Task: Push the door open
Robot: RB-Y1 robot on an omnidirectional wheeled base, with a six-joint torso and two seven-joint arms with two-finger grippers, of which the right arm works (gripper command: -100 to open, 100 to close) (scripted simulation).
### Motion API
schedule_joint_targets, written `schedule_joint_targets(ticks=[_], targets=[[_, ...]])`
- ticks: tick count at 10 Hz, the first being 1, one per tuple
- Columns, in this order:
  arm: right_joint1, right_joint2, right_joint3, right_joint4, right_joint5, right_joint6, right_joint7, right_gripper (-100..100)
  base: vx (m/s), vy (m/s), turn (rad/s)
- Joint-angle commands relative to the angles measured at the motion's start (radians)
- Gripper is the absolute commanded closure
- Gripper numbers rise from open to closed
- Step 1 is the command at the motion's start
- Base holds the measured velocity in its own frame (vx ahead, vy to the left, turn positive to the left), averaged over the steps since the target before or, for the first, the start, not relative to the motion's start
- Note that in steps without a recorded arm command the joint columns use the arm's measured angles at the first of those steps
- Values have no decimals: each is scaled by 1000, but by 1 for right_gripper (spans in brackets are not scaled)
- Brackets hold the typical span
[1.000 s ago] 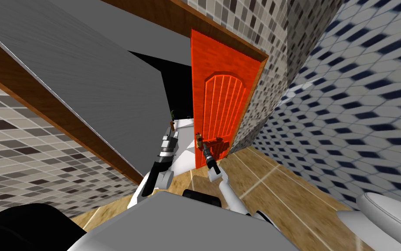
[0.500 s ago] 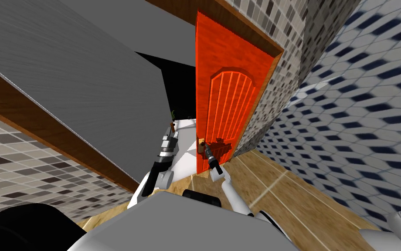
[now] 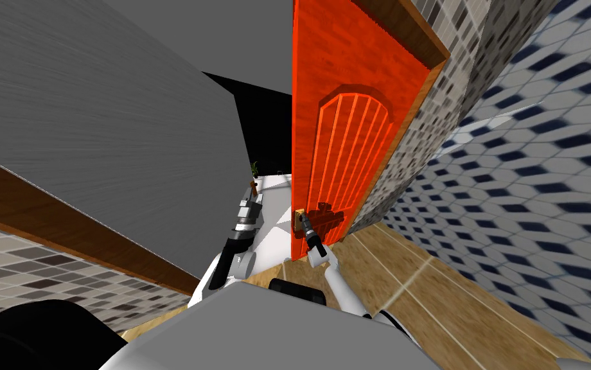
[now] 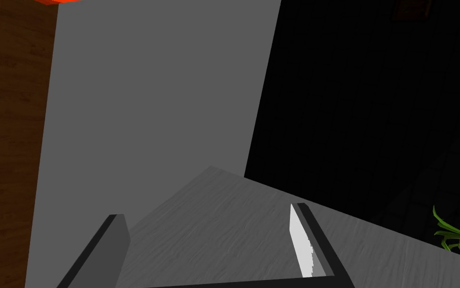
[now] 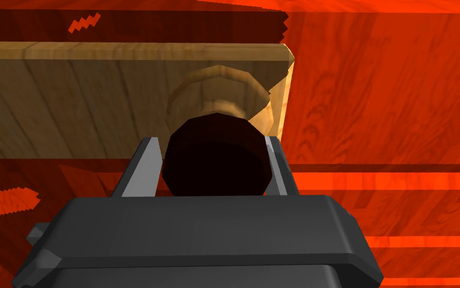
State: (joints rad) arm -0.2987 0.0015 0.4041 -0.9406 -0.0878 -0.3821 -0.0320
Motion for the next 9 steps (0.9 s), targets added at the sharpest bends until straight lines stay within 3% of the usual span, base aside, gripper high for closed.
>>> schedule_joint_targets(ticks=[1, 5, 9], targets=[[2, -1, 0, 1, 0, 1, 0, 100, -17, -9, 13], [2, -1, 0, 1, 0, 1, 0, 100, -2, -2, 2], [-7, -12, -31, 3, -3, 0, 13, 100, 117, 115, -39]])
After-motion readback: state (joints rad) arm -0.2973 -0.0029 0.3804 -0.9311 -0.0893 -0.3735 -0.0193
